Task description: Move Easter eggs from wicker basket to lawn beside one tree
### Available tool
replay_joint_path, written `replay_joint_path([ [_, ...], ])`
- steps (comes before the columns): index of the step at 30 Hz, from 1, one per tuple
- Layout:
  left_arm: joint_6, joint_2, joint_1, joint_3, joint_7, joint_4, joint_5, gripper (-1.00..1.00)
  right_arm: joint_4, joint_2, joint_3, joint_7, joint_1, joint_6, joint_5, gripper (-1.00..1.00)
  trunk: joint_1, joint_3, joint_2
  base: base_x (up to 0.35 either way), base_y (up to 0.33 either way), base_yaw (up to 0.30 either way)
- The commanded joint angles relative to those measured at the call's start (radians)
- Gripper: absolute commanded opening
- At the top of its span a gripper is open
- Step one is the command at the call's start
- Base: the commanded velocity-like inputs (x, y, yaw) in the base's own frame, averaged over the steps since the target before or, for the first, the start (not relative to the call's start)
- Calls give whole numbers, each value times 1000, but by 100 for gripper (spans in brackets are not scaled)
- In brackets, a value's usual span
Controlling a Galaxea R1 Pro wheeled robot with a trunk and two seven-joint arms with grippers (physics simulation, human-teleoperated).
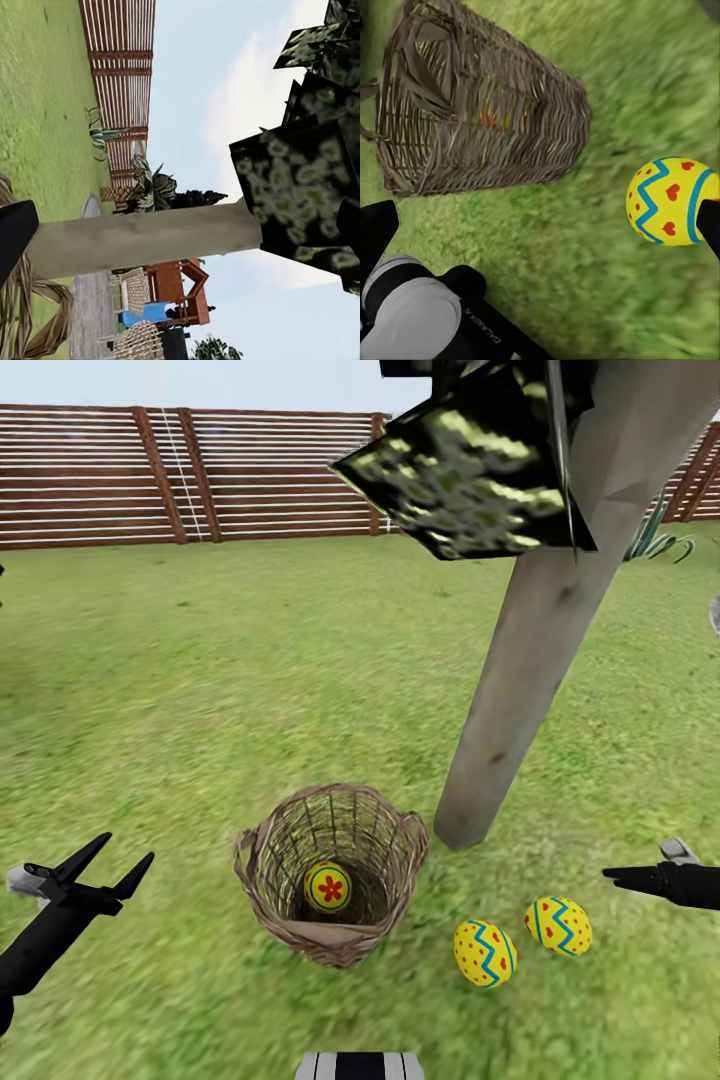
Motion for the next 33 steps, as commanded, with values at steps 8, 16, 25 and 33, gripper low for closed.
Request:
replay_joint_path([
  [8,-3,7,0,1,-3,23,0,100,2,4,-12,2,-13,9,-5,100,-12,9,21,0,0,0],
  [16,-3,11,0,1,-3,67,-1,100,6,0,-30,-11,-26,9,5,100,-12,9,21,-206,0,0],
  [25,-3,11,0,1,-3,102,-1,100,6,1,-30,-12,-27,9,5,100,-12,9,21,-340,0,0],
  [33,-3,10,0,1,-5,100,-1,100,3,4,-29,-20,-26,8,7,100,-12,9,21,-342,0,0],
])
